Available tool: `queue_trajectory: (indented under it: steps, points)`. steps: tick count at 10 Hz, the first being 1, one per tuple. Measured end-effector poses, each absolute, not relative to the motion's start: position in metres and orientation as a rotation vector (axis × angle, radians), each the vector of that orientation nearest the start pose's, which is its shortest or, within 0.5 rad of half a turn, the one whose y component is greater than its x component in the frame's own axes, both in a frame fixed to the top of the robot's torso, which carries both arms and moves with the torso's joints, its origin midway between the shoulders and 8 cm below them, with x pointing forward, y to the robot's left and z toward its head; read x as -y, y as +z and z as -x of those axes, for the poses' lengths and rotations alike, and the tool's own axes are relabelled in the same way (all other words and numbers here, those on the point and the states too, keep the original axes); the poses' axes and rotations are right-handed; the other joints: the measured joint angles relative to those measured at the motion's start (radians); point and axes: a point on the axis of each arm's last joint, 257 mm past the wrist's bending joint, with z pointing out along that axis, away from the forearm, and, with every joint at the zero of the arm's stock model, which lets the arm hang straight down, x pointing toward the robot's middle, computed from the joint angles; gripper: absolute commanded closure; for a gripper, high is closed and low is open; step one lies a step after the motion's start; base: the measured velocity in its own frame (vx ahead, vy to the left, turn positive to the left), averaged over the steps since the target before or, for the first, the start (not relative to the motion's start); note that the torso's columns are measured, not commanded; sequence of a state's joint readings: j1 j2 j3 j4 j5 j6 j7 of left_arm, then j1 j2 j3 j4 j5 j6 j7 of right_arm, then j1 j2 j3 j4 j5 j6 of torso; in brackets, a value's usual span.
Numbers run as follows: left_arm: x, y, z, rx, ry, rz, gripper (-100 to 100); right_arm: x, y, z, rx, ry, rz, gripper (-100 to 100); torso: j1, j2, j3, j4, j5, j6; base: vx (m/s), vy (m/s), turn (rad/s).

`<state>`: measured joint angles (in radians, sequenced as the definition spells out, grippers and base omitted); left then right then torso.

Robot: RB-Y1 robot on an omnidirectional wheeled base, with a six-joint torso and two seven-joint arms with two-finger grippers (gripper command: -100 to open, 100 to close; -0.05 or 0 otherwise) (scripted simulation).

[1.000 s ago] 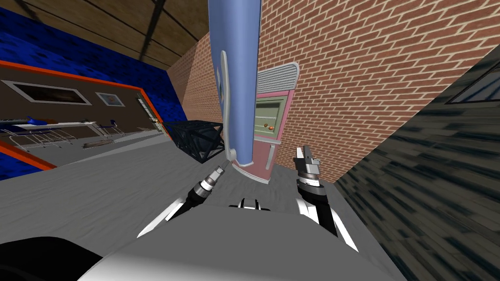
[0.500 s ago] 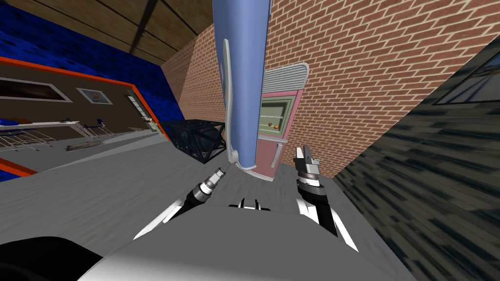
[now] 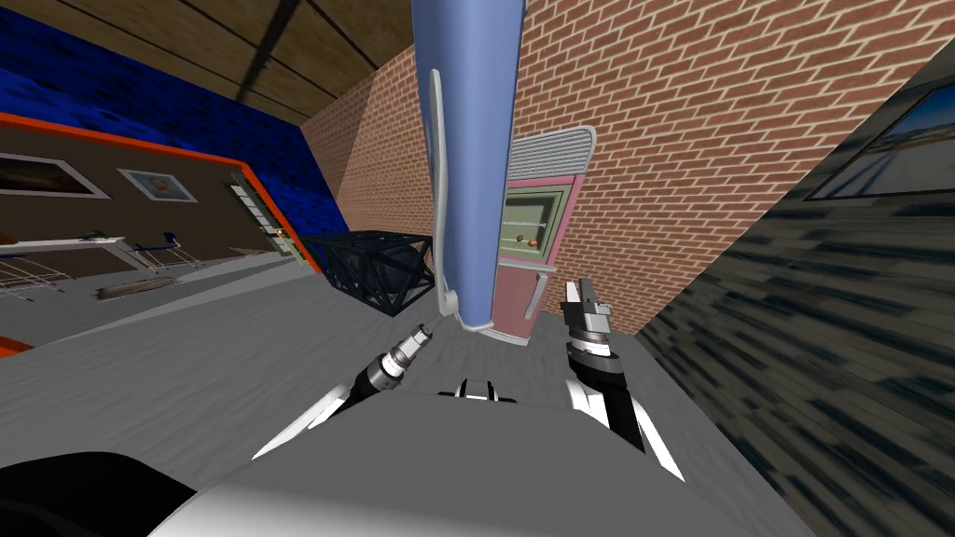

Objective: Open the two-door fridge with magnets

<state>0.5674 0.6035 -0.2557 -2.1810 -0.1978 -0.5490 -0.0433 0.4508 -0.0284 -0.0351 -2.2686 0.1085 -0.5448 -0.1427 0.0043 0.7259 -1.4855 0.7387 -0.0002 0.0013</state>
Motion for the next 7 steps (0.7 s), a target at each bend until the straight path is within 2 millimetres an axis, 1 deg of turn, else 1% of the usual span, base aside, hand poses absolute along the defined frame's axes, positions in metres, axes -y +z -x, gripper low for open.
queue_trajectory:
  steps: [1, 5, 7]
  points:
    - [-0.142, -0.103, -0.312, -1.350, -1.338, 0.159, 100, 0.267, 0.043, -0.343, -0.616, 1.369, -0.555, 0, 0.001, -0.002, -0.002, 0.000, -0.001, 0.001, -0.018, 0.295, -0.149]
    - [-0.130, -0.103, -0.297, -1.364, -1.390, 0.121, 100, 0.267, 0.042, -0.343, -0.616, 1.369, -0.555, 0, -0.007, -0.006, -0.006, 0.000, -0.003, 0.002, 0.014, 0.250, -0.073]
    - [-0.126, -0.103, -0.290, -1.370, -1.413, 0.104, 100, 0.267, 0.042, -0.343, -0.616, 1.369, -0.555, 0, -0.005, -0.007, -0.006, 0.000, -0.003, 0.002, -0.017, 0.243, -0.071]
